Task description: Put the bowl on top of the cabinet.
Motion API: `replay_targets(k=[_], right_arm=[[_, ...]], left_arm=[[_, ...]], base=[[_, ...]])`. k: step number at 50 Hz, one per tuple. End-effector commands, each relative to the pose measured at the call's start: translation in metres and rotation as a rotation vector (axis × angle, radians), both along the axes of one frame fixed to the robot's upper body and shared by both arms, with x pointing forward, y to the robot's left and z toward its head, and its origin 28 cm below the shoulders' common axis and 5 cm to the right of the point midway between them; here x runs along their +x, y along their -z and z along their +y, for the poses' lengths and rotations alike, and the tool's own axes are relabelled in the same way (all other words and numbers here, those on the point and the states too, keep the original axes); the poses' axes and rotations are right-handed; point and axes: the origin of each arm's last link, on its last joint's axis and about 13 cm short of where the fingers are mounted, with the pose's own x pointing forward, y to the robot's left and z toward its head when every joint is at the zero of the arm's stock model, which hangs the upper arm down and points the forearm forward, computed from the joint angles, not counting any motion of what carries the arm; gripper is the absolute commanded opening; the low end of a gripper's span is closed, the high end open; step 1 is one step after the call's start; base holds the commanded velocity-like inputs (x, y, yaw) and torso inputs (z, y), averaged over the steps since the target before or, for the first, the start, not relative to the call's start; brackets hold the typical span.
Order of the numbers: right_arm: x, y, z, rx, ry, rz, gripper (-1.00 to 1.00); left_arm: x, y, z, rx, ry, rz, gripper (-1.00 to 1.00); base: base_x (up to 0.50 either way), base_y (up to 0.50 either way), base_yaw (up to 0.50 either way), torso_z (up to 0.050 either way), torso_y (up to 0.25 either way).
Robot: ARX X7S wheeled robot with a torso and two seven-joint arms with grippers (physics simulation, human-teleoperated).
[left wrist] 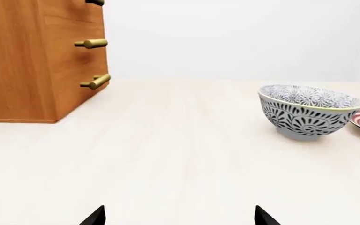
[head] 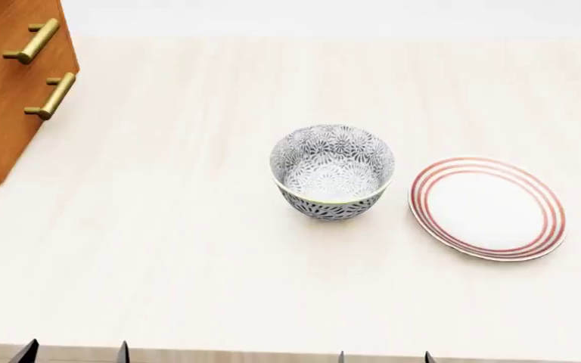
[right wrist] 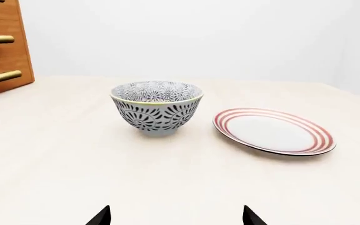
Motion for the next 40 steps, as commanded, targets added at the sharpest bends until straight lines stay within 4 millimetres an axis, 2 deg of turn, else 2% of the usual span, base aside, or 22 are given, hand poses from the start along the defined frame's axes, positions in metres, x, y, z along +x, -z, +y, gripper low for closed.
replay_targets(k=[1,11,28,40], right_arm=[[0.0003,-0.0014,-0.0006,0.008,0.005,0.008,1.0],[0.0004,-0.0019,-0.0009,-0.012,0.066,-0.036,1.0],[0.0009,-0.0004,-0.0001,-0.016,0.065,-0.032,1.0],[0.0004,-0.0008,0.0008,-0.007,0.064,-0.041,1.0]], left_arm=[[0.0002,-0.0002,-0.0009,-0.001,0.009,0.004,1.0],[0.0008,0.0007,-0.0012,0.003,0.011,0.01,1.0],[0.0006,0.0016,-0.0011,0.009,0.013,0.021,1.0],[-0.0003,0.0006,-0.0011,0.004,0.02,0.016,1.0]], base=[[0.0,0.0,0.0,0.0,0.0],[0.0,0.04,0.0,0.0,0.0],[0.0,0.5,0.0,0.0,0.0],[0.0,0.0,0.0,0.0,0.0]])
